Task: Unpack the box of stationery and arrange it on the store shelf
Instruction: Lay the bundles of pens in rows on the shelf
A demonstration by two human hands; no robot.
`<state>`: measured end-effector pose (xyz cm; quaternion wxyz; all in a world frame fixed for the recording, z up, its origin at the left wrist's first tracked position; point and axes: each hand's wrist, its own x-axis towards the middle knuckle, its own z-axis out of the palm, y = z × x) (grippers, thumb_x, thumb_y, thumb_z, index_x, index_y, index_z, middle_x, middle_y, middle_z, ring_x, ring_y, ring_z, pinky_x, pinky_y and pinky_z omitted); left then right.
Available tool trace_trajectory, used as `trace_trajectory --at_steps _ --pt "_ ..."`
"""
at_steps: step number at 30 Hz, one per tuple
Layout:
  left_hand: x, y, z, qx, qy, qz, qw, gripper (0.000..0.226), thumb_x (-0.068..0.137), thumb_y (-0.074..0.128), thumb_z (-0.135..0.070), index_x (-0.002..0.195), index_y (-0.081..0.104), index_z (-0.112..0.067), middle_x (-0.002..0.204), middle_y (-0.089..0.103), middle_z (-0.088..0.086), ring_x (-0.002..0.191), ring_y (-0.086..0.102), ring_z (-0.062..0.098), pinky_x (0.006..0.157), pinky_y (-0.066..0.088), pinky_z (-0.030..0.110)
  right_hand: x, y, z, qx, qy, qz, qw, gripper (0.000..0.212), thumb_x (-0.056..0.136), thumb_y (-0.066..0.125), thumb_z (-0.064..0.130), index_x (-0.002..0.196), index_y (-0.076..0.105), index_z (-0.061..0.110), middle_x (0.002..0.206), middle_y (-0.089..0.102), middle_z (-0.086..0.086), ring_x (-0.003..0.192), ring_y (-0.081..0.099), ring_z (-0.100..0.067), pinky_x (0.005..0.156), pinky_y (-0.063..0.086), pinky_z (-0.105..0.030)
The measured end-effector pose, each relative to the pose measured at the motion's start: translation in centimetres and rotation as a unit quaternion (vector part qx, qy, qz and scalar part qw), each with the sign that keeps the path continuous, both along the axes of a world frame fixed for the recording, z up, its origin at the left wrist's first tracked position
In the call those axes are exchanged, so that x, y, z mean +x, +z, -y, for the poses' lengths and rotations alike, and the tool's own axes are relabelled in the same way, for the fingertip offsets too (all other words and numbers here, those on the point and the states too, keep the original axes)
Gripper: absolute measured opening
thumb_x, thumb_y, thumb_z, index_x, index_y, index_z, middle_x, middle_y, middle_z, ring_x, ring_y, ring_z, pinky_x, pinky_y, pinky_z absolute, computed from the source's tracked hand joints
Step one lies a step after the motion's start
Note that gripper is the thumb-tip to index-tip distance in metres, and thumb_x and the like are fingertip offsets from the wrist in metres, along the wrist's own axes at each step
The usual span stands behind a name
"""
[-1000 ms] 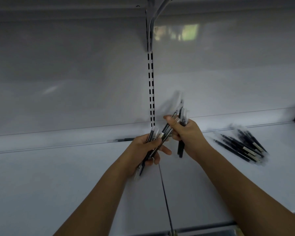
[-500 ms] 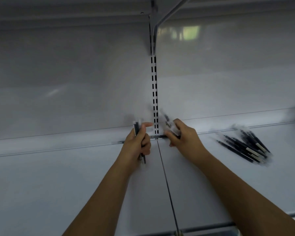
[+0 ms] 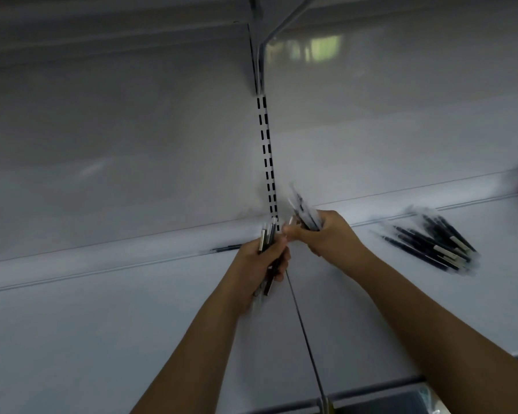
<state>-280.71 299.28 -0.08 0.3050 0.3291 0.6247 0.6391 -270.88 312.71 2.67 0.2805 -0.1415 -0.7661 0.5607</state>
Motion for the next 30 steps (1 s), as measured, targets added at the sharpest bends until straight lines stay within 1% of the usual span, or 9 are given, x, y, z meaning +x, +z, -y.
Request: trace_trajectory --at_steps 7,10,13,15,18,21,23,27,30 --pt "-0.3 -0.3 0.3 -0.025 -0.004 -0.011 1.0 0.026 0.102 0.052 -0.022 0.106 0.074 -0.008 0.074 0.059 0.004 0.052 0.045 0.014 0.048 0.034 0.024 0.5 0.5 -2.6 -0.127 -0.172 -0.105 0.971 0.022 0.087 0.072 0.028 0.08 0.06 0.011 0.06 0.042 -0.009 0.049 0.037 -0.017 0.043 0.035 -0.024" --pt "-0.9 -0.4 0.7 -0.046 0.033 -0.034 0.998 0.03 0.1 0.056 -0.026 0.102 0.071 0.0 0.069 0.052 0.012 0.047 0.036 0.014 0.046 0.029 0.023 0.3 0.2 -3.0 -0.171 -0.135 -0.096 0.971 0.019 0.087 0.071 0.026 0.084 0.062 0.009 0.069 0.047 -0.014 0.051 0.039 -0.016 0.044 0.037 -0.025" --pt "-0.9 -0.1 1.0 -0.034 0.02 -0.023 0.999 0.026 0.098 0.058 -0.027 0.104 0.071 -0.006 0.085 0.068 0.012 0.046 0.034 0.012 0.045 0.028 0.023 -0.1 0.0 -3.1 -0.249 -0.07 -0.128 0.958 0.028 0.083 0.076 0.026 0.093 0.067 0.001 0.072 0.052 -0.009 0.053 0.04 -0.014 0.042 0.035 -0.023" --pt "-0.4 0.3 0.9 -0.036 -0.006 -0.024 0.999 0.024 0.1 0.056 -0.028 0.109 0.07 -0.012 0.095 0.075 0.008 0.044 0.034 0.01 0.044 0.029 0.02 -0.2 -0.3 -2.8 -0.237 -0.019 -0.111 0.965 0.035 0.079 0.078 0.028 0.098 0.07 0.0 0.07 0.055 -0.004 0.055 0.042 -0.013 0.043 0.035 -0.023" --pt "0.1 0.5 0.5 -0.061 -0.022 -0.022 0.998 0.039 0.102 0.046 -0.041 0.108 0.07 -0.012 0.084 0.074 0.01 0.042 0.033 0.011 0.043 0.027 0.021 -0.5 -0.8 -1.9 -0.161 0.001 -0.059 0.985 0.023 0.088 0.071 0.025 0.084 0.063 0.004 0.066 0.051 -0.009 0.052 0.044 -0.016 0.044 0.038 -0.024" --pt "-0.3 0.5 -0.1 -0.057 0.058 0.044 0.996 0.052 0.104 0.039 -0.044 0.079 0.068 -0.008 0.063 0.06 0.009 0.043 0.041 0.014 0.045 0.032 0.025 -0.7 -0.5 -1.9 -0.127 -0.077 -0.073 0.986 0.022 0.096 0.054 0.016 0.076 0.058 0.007 0.068 0.056 -0.012 0.059 0.052 -0.024 0.053 0.045 -0.029" --pt "-1.0 0.7 -0.4 -0.025 0.139 0.091 0.986 0.058 0.105 0.036 -0.042 0.062 0.059 -0.011 0.056 0.054 0.007 0.044 0.046 0.016 0.047 0.035 0.026 -0.6 -0.1 -1.8 -0.156 -0.056 -0.103 0.981 0.02 0.099 0.049 0.012 0.083 0.058 0.004 0.07 0.063 -0.012 0.063 0.062 -0.023 0.059 0.052 -0.03" --pt "-2.2 1.1 0.0 0.078 0.203 0.213 0.953 0.05 0.103 0.037 -0.046 0.065 0.051 -0.017 0.056 0.044 0.002 0.038 0.038 0.012 0.036 0.029 0.018 -0.6 -0.6 -1.1 -0.147 0.045 -0.087 0.984 0.018 0.099 0.047 0.003 0.113 0.057 0.007 0.065 0.058 -0.007 0.049 0.048 -0.018 0.049 0.044 -0.028" --pt "-2.1 1.5 0.3 0.154 0.183 0.274 0.931 0.041 0.101 0.045 -0.043 0.072 0.053 -0.015 0.059 0.044 0.001 0.038 0.04 0.007 0.031 0.031 0.017 -0.9 -0.8 -1.0 -0.166 0.069 -0.063 0.982 0.02 0.099 0.051 0.007 0.117 0.06 0.007 0.062 0.047 -0.003 0.047 0.038 -0.013 0.044 0.036 -0.024"
